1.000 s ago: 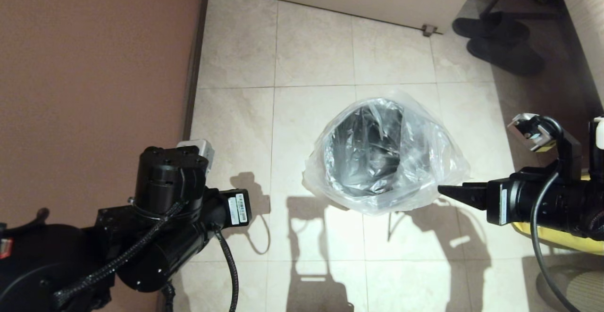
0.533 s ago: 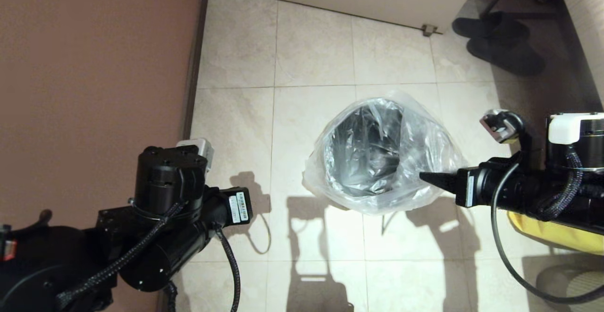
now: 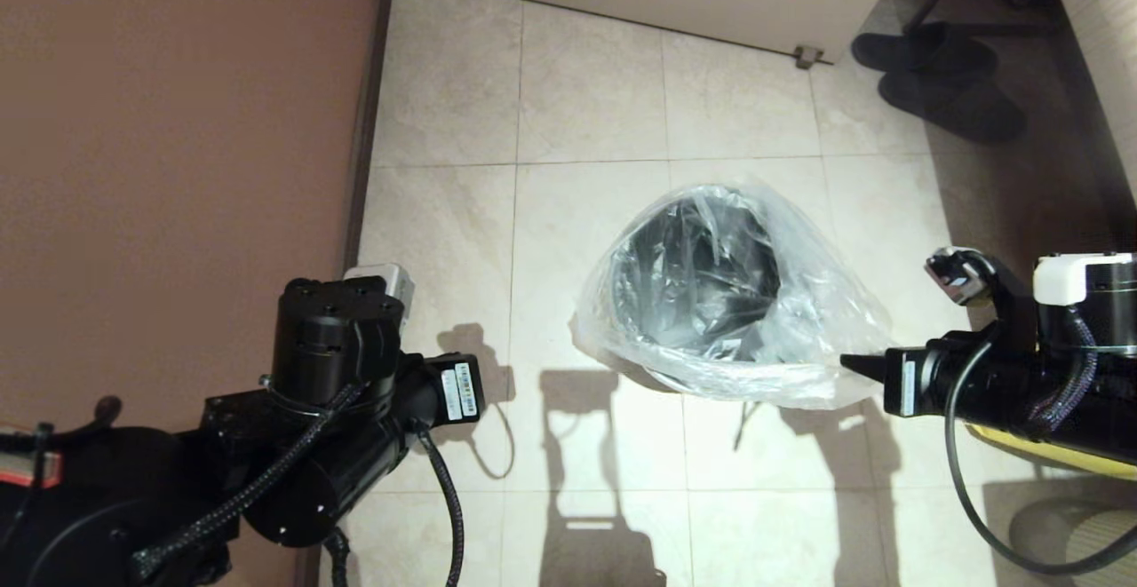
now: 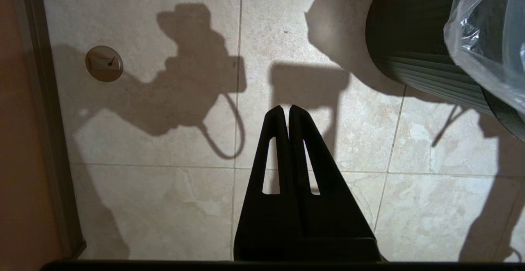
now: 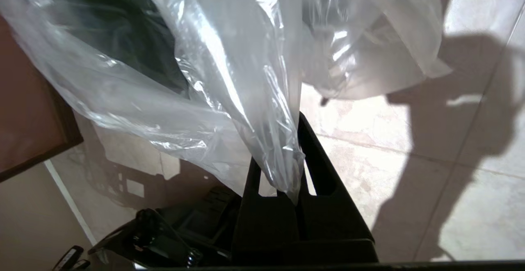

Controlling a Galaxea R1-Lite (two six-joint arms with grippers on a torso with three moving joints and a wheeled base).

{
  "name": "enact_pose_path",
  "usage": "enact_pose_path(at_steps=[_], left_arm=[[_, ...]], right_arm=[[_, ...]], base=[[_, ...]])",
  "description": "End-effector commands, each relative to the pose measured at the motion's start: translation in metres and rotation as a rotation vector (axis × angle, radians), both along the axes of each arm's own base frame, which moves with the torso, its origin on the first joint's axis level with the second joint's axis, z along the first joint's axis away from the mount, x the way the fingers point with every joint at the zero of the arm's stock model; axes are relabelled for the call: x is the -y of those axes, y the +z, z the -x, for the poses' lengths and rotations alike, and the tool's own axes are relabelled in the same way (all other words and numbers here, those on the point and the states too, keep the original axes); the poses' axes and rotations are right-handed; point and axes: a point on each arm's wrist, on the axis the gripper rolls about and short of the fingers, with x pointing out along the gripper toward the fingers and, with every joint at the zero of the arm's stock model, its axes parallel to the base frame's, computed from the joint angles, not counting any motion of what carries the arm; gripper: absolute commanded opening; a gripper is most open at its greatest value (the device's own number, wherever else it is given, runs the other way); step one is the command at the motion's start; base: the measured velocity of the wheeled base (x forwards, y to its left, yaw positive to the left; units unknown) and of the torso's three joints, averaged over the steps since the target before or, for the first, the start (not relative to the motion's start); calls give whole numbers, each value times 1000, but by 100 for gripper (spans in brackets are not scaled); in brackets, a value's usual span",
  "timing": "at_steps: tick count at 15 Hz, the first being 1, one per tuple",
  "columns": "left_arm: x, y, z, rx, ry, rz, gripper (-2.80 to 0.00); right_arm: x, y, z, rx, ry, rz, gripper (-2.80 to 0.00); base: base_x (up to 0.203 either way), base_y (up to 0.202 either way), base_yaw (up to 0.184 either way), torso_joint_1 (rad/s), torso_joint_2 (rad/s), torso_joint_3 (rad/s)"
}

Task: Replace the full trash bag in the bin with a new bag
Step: Put the new garbage bag on the trash can

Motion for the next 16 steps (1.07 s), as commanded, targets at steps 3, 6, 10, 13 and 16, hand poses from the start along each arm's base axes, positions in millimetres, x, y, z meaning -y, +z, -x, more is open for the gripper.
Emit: enact_pose_path(at_steps=[3,6,10,13,16], left_arm=[[2,-2,1,-4,-4,-3,-280],[3,-4,0,-8,-5,-8,-280],[5,-5,1,-12,-13,-9,-280],[10,-7,2,-9,-20,-12,-280],[11,-8,2,-7,-15,-17,-280]], right_arm=[[-1,-23,-11,-58,-5,11,-280],[-10,-12,-22,37,7,-34,-280],[-25,4,-22,84,53,-60,-280],[-31,12,-7,74,82,-63,-280],[-26,27,5,113,81,-76,0]], base=[[0,0,0,0,0,0],[0,0,0,0,0,0],[0,0,0,0,0,0],[0,0,0,0,0,0],[0,0,0,0,0,0]])
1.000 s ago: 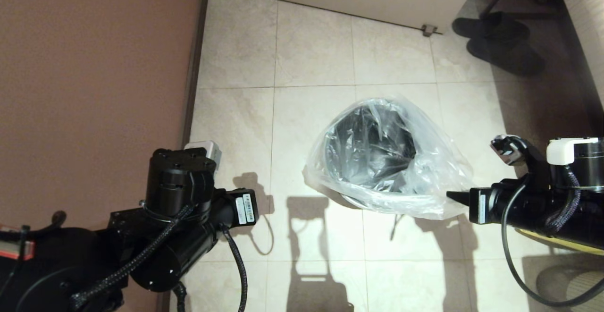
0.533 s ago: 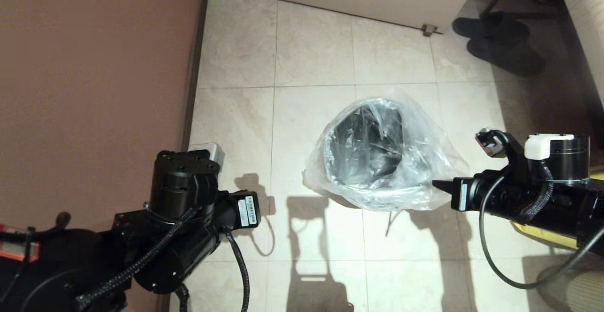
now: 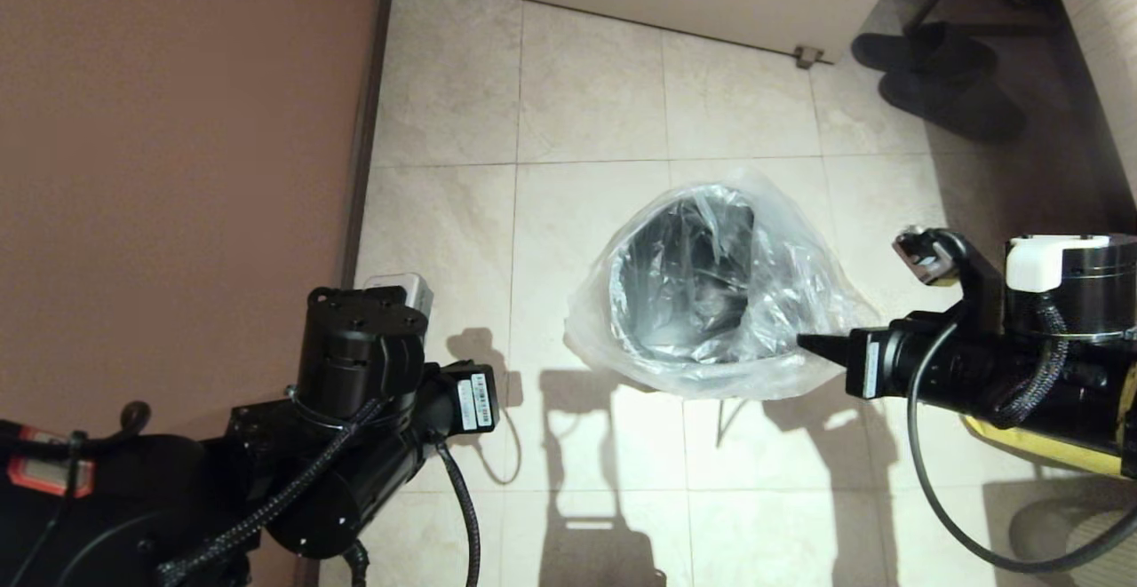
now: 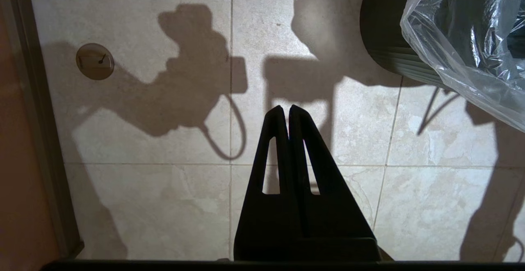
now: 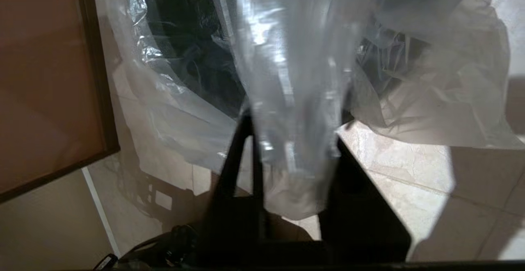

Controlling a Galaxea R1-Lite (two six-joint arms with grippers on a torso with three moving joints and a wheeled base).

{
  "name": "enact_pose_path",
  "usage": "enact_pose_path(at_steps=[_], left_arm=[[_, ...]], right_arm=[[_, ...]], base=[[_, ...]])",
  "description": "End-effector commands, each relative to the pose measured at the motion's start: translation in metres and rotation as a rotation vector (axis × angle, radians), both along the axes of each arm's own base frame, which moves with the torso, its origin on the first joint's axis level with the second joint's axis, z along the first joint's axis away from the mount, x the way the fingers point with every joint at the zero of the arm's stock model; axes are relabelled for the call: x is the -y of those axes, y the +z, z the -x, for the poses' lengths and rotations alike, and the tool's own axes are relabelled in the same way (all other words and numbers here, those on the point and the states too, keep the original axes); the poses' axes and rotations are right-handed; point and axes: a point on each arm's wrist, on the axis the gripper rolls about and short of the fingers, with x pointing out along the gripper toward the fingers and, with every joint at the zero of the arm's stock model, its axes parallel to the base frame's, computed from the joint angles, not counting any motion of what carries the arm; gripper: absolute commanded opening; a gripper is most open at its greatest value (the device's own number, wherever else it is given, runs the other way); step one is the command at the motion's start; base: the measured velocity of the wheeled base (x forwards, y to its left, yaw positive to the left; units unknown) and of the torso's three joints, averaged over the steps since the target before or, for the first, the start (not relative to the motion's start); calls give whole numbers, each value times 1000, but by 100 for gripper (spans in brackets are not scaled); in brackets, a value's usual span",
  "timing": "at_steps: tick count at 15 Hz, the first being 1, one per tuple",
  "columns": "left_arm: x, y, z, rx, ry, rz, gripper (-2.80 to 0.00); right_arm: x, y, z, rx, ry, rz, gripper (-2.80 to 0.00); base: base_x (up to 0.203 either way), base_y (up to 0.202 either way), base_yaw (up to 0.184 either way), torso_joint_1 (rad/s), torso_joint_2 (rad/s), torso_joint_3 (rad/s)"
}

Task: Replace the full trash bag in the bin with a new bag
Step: Put the new garbage bag on the trash can

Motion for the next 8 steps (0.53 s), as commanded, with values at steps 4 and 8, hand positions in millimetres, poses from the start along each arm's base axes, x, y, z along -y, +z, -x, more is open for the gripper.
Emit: enact_pose_path(at_steps=[4,8], left_arm=[[2,-3,-1,-3,4,-4,-280],[3,-1,-1,5,13,-9,-280]], right_arm=[[10,23,30,-2,1,0,0],[24,39,64,-33,-20,-39,0]], base=[[0,0,0,0,0,0],[0,0,0,0,0,0]])
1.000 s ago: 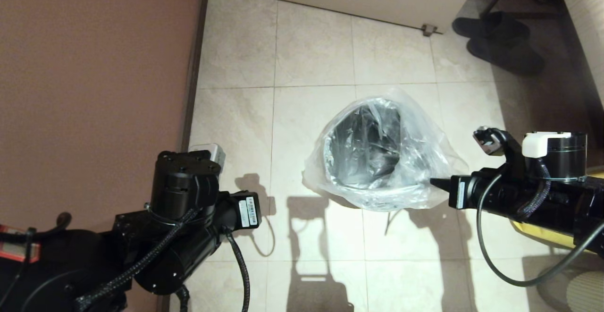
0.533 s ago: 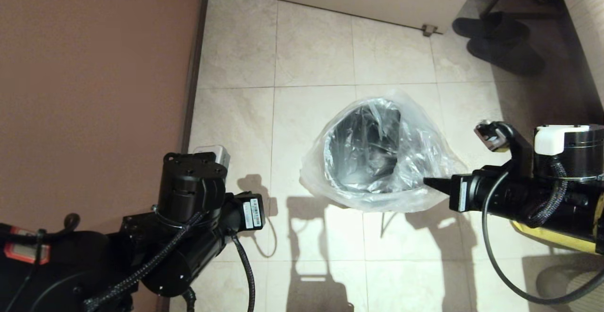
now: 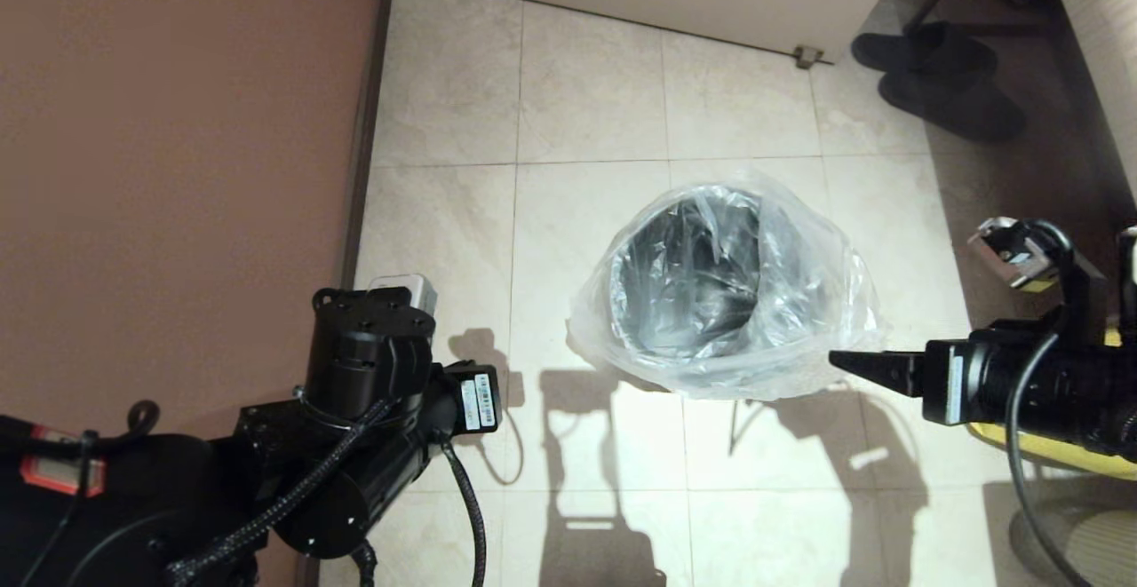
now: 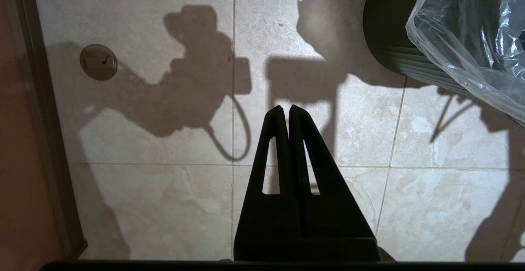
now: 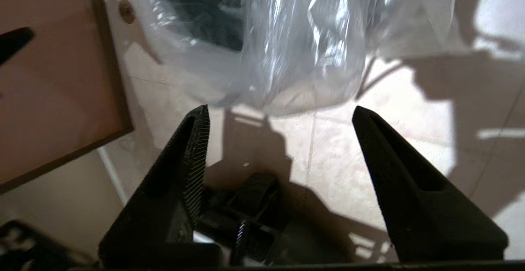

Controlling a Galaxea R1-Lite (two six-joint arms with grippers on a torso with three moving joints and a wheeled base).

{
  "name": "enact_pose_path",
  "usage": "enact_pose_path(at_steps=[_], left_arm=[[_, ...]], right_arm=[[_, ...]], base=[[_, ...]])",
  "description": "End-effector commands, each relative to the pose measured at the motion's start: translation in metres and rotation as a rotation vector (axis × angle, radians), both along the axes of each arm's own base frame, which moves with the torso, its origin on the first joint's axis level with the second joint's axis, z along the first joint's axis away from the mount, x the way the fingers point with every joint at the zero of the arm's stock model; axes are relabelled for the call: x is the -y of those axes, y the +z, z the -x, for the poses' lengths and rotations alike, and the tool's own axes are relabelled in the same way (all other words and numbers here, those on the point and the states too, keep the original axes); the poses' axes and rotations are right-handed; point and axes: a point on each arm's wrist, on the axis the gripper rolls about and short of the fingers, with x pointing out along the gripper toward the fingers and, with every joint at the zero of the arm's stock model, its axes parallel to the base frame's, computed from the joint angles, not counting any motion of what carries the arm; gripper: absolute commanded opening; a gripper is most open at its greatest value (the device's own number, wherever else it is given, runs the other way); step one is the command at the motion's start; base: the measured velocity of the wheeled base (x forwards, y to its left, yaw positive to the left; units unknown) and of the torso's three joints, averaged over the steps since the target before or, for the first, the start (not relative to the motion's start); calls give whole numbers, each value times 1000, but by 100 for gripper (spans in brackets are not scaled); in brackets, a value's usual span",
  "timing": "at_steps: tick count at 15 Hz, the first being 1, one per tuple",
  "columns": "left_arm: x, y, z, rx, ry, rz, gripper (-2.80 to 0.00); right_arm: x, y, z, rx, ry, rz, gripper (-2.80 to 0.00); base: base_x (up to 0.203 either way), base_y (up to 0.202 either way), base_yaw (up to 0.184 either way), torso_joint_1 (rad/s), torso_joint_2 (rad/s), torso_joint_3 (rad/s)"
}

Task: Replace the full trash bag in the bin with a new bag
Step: Put the new garbage bag on the trash can

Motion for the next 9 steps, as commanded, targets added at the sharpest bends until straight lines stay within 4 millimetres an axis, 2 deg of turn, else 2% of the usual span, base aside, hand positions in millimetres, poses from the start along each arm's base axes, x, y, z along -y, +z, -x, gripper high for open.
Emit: enact_pose_path(at_steps=[1,4,6,9], left_arm=[[1,0,0,2,4,2,-280],[0,0,1,1,4,1,-280],[0,-1,0,-1,4,0,-280],[1,-3,-1,1,5,2,-280]], right_arm=[[7,13,21,7,19,-55,0],[18,17,17,-1,-54,-88,0],[25,15,1,-66,-146,-159,0],[32,30,-20,-200,-231,-412,0]], base=[[0,0,0,0,0,0],[0,0,0,0,0,0],[0,0,0,0,0,0],[0,0,0,0,0,0]])
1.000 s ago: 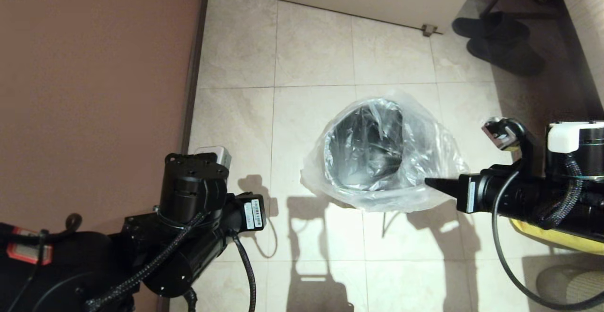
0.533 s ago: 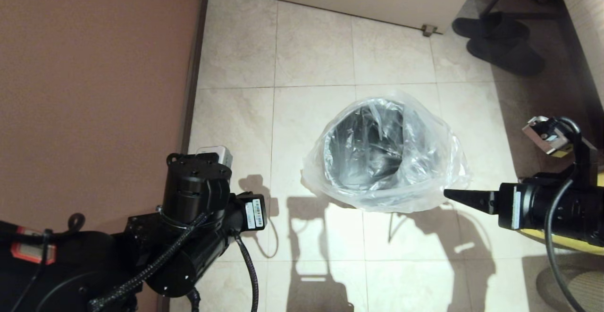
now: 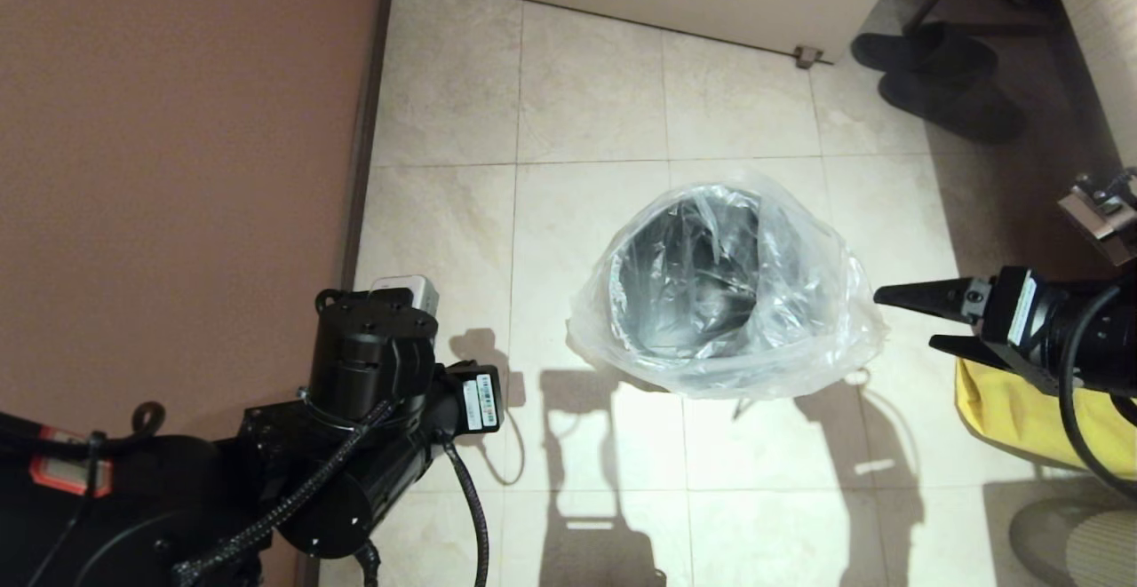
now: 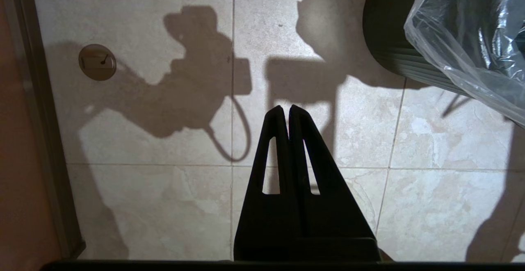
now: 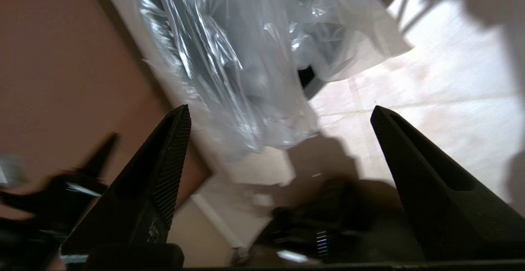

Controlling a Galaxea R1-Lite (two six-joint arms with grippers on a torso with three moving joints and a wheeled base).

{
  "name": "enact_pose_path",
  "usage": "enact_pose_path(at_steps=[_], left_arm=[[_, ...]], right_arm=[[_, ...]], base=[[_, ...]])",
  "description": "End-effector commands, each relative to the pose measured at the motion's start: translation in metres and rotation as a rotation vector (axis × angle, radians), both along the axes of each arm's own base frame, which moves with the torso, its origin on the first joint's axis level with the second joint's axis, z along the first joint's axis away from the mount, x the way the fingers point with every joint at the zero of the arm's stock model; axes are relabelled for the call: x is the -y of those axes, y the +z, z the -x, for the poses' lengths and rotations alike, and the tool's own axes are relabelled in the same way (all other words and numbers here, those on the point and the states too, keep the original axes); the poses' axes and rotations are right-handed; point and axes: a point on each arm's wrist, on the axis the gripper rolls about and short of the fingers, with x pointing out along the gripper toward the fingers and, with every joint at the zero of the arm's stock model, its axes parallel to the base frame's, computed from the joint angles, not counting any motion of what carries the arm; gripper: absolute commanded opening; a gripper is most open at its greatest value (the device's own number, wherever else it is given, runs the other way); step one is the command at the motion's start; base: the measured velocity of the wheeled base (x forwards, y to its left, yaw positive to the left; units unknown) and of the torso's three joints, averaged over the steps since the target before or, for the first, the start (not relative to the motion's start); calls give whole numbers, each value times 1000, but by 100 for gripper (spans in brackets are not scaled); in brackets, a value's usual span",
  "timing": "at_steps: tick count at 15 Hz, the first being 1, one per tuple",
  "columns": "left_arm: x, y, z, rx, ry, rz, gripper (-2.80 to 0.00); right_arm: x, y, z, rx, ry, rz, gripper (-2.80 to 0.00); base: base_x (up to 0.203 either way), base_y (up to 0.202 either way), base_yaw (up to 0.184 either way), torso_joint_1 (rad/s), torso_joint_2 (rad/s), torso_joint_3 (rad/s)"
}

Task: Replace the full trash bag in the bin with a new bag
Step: Put the new garbage bag on the trash can

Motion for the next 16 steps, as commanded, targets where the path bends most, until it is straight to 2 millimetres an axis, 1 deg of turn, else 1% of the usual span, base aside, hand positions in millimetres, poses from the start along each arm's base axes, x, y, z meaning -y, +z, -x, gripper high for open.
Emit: enact_pose_path(at_steps=[1,3,4,5,7,8,9,11,13,16], left_arm=[[0,-2,0,-4,5,-3,-280],[1,-5,-1,-9,6,-8,-280],[2,-5,-1,-11,5,-9,-280],[2,-7,-2,-15,5,-11,-280],[4,-8,-2,-19,0,-15,-280],[4,-9,-1,-20,-1,-17,-280],[5,-10,-1,-18,-1,-15,-280],[5,-9,-2,-4,0,-9,-280],[7,-10,-1,-5,-3,-16,-280],[8,-12,-2,-11,-1,-20,-280]], right_arm=[[1,3,-17,-98,-31,-150,0],[8,6,-24,-147,-62,-256,0],[15,13,-26,-166,-58,-332,0],[22,17,-27,-204,-90,-404,0],[41,17,-34,-256,-173,-459,0],[48,14,-37,-278,-190,-475,0],[49,10,-40,-314,-194,-495,0],[49,-2,-49,-395,-203,-521,0],[48,-14,-59,-464,-173,-549,0],[47,-30,-76,-510,-168,-548,0]], base=[[0,0,0,0,0,0],[0,0,0,0,0,0],[0,0,0,0,0,0],[0,0,0,0,0,0],[0,0,0,0,0,0],[0,0,0,0,0,0],[0,0,0,0,0,0],[0,0,0,0,0,0],[0,0,0,0,0,0],[0,0,0,0,0,0]])
